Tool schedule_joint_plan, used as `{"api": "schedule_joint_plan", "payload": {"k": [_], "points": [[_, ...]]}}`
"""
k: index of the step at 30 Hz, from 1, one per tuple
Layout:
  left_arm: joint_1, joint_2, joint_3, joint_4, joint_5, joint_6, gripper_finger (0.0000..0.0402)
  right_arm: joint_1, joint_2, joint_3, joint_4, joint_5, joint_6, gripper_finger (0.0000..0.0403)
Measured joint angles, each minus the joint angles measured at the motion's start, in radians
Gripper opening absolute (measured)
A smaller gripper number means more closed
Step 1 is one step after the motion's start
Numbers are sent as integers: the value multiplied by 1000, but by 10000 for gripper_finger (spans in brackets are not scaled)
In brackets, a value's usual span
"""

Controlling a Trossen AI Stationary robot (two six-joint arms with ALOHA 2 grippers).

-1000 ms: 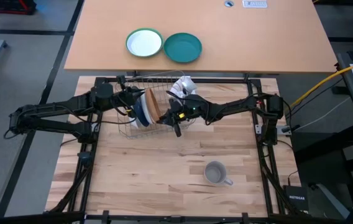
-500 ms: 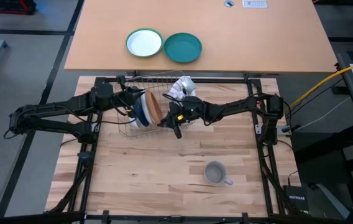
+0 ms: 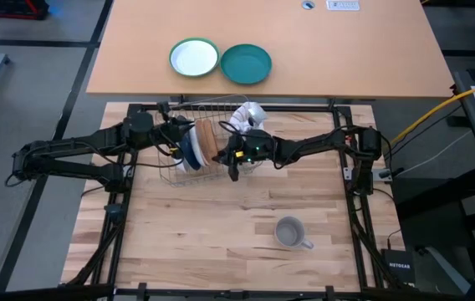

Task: Sort dishes
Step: Put the brown plate in the dish rack

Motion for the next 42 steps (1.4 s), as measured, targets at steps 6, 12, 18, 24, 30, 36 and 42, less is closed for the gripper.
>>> {"api": "schedule_joint_plan", "payload": {"k": [6, 12, 18, 24, 30, 36, 42], "points": [[0, 0, 0, -1, 0, -1, 33, 0, 0, 0, 2, 0, 0, 83], [0, 0, 0, -1, 0, 2, 33, 0, 0, 0, 3, -20, 0, 111], [0, 0, 0, 0, 0, 2, 33, -1, 0, 0, 6, -20, 56, 140], [0, 0, 0, 0, 0, 15, 33, -2, 0, 0, 6, -55, 90, 151], [0, 0, 0, 1, 0, 25, 33, -2, 0, 0, 1, -72, 214, 151], [0, 0, 0, 2, 0, 25, 33, -1, 0, 12, -12, -48, 320, 152], [0, 0, 0, 4, 0, 25, 33, -2, 1, 58, -1, -39, 329, 152]]}}
